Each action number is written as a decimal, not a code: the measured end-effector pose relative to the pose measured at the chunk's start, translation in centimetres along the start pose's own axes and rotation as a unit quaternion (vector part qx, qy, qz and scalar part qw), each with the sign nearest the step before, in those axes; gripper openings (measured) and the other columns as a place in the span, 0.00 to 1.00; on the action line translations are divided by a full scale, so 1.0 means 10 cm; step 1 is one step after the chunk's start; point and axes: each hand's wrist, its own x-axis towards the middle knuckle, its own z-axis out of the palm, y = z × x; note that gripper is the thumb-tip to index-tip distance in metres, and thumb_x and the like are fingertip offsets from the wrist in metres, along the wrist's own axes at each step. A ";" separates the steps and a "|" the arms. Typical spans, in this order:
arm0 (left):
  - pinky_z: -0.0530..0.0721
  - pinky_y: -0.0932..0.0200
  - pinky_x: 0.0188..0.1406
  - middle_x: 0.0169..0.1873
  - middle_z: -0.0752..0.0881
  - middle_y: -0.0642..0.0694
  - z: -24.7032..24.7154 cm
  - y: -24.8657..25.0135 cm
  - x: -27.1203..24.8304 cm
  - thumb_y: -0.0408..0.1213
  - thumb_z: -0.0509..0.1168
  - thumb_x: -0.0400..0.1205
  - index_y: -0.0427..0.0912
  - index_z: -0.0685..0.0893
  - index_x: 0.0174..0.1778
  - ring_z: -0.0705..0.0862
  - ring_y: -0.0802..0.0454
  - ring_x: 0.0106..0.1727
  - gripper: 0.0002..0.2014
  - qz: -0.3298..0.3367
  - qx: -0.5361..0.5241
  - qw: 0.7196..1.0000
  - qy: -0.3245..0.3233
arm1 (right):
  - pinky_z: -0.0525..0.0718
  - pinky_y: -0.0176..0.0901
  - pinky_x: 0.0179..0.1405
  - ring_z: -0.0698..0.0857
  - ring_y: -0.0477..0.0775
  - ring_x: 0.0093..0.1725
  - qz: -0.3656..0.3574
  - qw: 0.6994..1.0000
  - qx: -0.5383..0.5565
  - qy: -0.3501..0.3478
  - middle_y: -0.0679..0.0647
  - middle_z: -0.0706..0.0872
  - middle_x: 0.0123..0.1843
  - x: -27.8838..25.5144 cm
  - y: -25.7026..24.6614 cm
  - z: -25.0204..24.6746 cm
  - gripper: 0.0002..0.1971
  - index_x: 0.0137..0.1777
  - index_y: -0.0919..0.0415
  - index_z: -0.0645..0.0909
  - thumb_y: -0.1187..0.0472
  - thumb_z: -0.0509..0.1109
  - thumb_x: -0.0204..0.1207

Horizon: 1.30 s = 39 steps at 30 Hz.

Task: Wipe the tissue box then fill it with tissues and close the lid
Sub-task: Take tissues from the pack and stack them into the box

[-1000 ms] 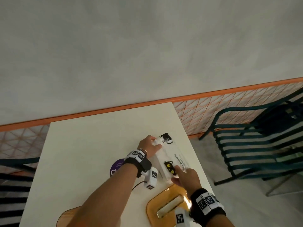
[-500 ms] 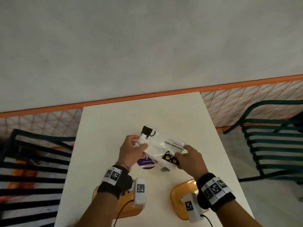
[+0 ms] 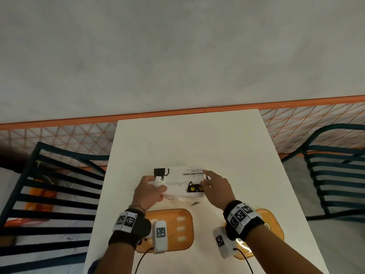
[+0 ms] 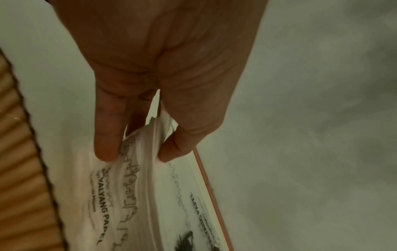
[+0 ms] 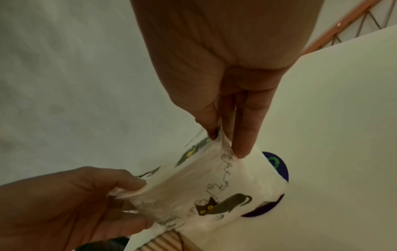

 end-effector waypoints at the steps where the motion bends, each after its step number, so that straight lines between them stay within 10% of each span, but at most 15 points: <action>1: 0.92 0.46 0.54 0.53 0.85 0.44 -0.04 -0.05 0.00 0.39 0.79 0.72 0.49 0.76 0.64 0.92 0.44 0.47 0.27 -0.001 0.010 1.000 0.002 | 0.84 0.47 0.64 0.88 0.58 0.65 0.000 1.000 -0.002 -0.004 0.53 0.91 0.64 0.00 0.00 0.06 0.22 0.77 0.51 0.77 0.59 0.65 0.83; 7: 0.79 0.58 0.50 0.53 0.84 0.52 -0.26 -0.16 -0.08 0.56 0.76 0.75 0.53 0.80 0.63 0.84 0.51 0.55 0.23 0.045 0.152 0.987 0.014 | 0.85 0.43 0.47 0.90 0.60 0.52 0.048 0.992 -0.106 0.041 0.56 0.93 0.52 -0.05 -0.04 0.19 0.11 0.58 0.55 0.88 0.55 0.70 0.80; 11: 0.78 0.61 0.44 0.44 0.89 0.60 -0.43 -0.10 -0.15 0.52 0.74 0.78 0.55 0.90 0.43 0.86 0.55 0.50 0.06 0.077 0.124 0.988 0.050 | 0.89 0.47 0.35 0.90 0.59 0.36 0.080 0.994 -0.043 0.057 0.52 0.92 0.33 -0.13 -0.24 0.04 0.10 0.37 0.57 0.88 0.51 0.74 0.74; 16: 0.84 0.57 0.41 0.39 0.93 0.48 -0.58 0.06 -0.06 0.45 0.77 0.76 0.44 0.93 0.45 0.87 0.53 0.39 0.09 0.017 -0.078 0.997 -0.020 | 0.92 0.50 0.37 0.92 0.63 0.40 0.168 0.906 0.389 -0.013 0.63 0.94 0.42 -0.06 -0.46 -0.13 0.14 0.54 0.76 0.87 0.61 0.74 0.80; 19: 0.83 0.56 0.43 0.50 0.94 0.44 -0.65 0.26 0.04 0.50 0.72 0.82 0.42 0.90 0.55 0.89 0.50 0.45 0.15 -0.044 -0.243 0.963 -0.110 | 0.90 0.53 0.52 0.92 0.64 0.56 0.126 0.860 0.493 -0.039 0.61 0.93 0.56 0.01 -0.49 -0.14 0.20 0.62 0.68 0.85 0.50 0.67 0.86; 22: 0.83 0.53 0.53 0.61 0.91 0.51 -0.64 0.34 0.19 0.54 0.65 0.86 0.48 0.85 0.68 0.89 0.49 0.60 0.19 -0.018 -0.315 0.937 -0.150 | 0.87 0.53 0.62 0.89 0.58 0.63 0.050 0.913 0.403 -0.030 0.49 0.90 0.66 0.10 -0.47 -0.06 0.18 0.66 0.52 0.86 0.43 0.67 0.84; 25: 0.83 0.53 0.56 0.68 0.85 0.55 -0.56 0.30 0.28 0.47 0.72 0.82 0.53 0.79 0.77 0.86 0.52 0.65 0.26 0.069 -0.144 0.982 -0.105 | 0.86 0.51 0.57 0.86 0.50 0.63 -0.020 0.990 0.138 0.029 0.39 0.84 0.68 0.14 -0.41 0.06 0.25 0.73 0.40 0.78 0.51 0.78 0.76; 30: 0.79 0.51 0.71 0.74 0.79 0.48 -0.43 0.22 0.58 0.52 0.78 0.74 0.48 0.67 0.83 0.81 0.47 0.71 0.43 0.089 0.102 0.989 -0.060 | 0.79 0.52 0.71 0.82 0.59 0.73 0.074 0.995 0.017 0.071 0.54 0.74 0.82 0.34 -0.24 0.18 0.52 0.87 0.58 0.52 0.49 0.82 0.71; 35: 0.80 0.45 0.74 0.72 0.83 0.45 -0.46 0.20 0.83 0.58 0.76 0.70 0.47 0.71 0.82 0.83 0.45 0.70 0.44 0.022 0.067 0.992 -0.105 | 0.81 0.40 0.52 0.89 0.54 0.53 0.090 0.991 0.097 0.024 0.57 0.91 0.61 0.57 -0.11 0.12 0.17 0.62 0.59 0.86 0.51 0.75 0.78; 39: 0.85 0.51 0.64 0.59 0.90 0.50 -0.45 0.16 0.90 0.50 0.76 0.76 0.48 0.77 0.78 0.87 0.48 0.60 0.34 0.048 0.011 0.995 -0.088 | 0.83 0.45 0.53 0.89 0.58 0.53 0.055 0.987 0.143 0.043 0.52 0.93 0.50 0.64 -0.13 0.05 0.05 0.47 0.55 0.91 0.56 0.75 0.78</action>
